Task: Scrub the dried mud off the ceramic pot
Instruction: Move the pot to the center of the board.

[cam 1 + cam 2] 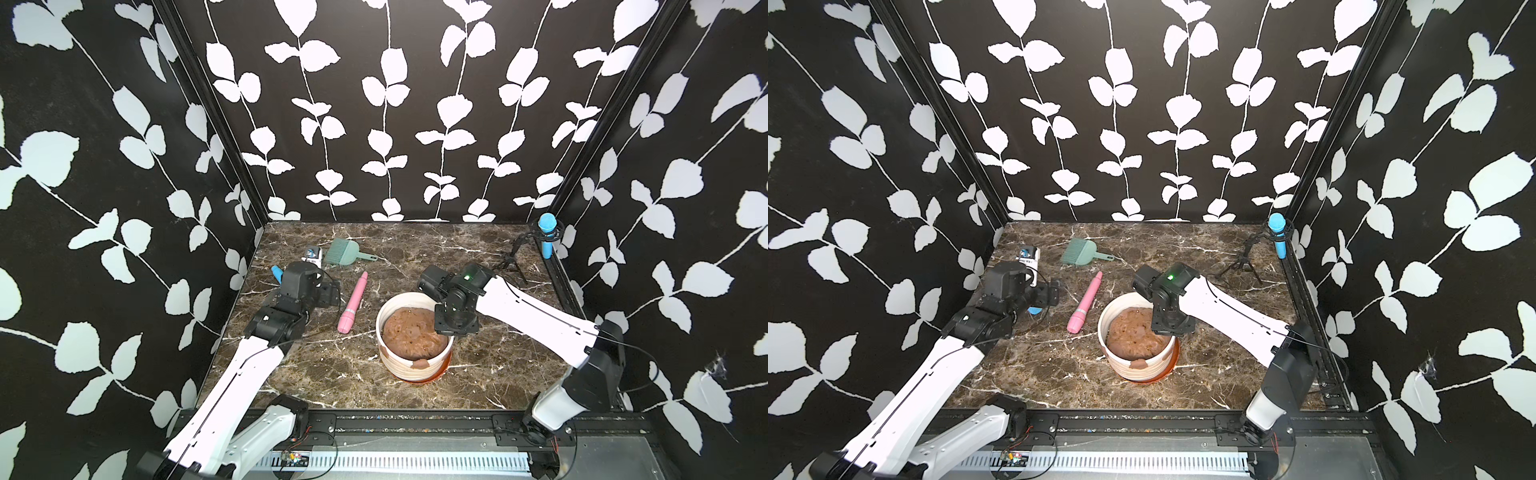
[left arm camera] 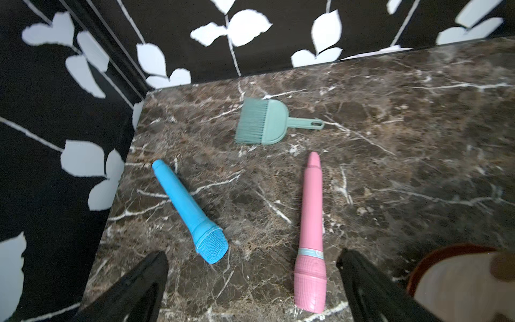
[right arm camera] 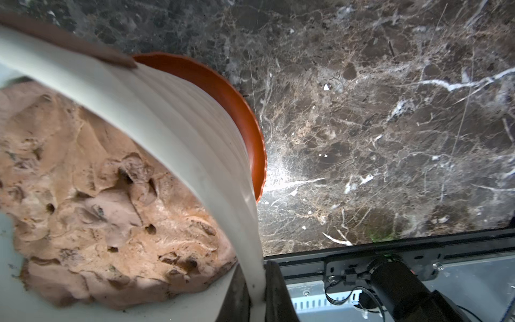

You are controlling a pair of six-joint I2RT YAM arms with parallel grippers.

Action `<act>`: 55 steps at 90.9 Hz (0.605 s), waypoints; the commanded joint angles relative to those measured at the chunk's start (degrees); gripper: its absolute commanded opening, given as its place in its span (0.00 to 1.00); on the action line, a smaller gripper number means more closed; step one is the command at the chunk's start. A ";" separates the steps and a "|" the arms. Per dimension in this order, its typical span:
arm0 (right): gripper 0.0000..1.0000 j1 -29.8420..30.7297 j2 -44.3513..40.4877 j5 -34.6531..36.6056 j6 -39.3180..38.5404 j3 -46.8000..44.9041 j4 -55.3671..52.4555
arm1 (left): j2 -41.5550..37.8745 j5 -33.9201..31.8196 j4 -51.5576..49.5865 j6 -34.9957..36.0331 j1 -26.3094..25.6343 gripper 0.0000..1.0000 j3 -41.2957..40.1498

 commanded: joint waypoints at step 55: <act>0.00 -16.09 10.57 1.18 -10.33 13.87 12.93 | -1.50 -1.25 1.87 -4.01 0.88 0.99 -3.56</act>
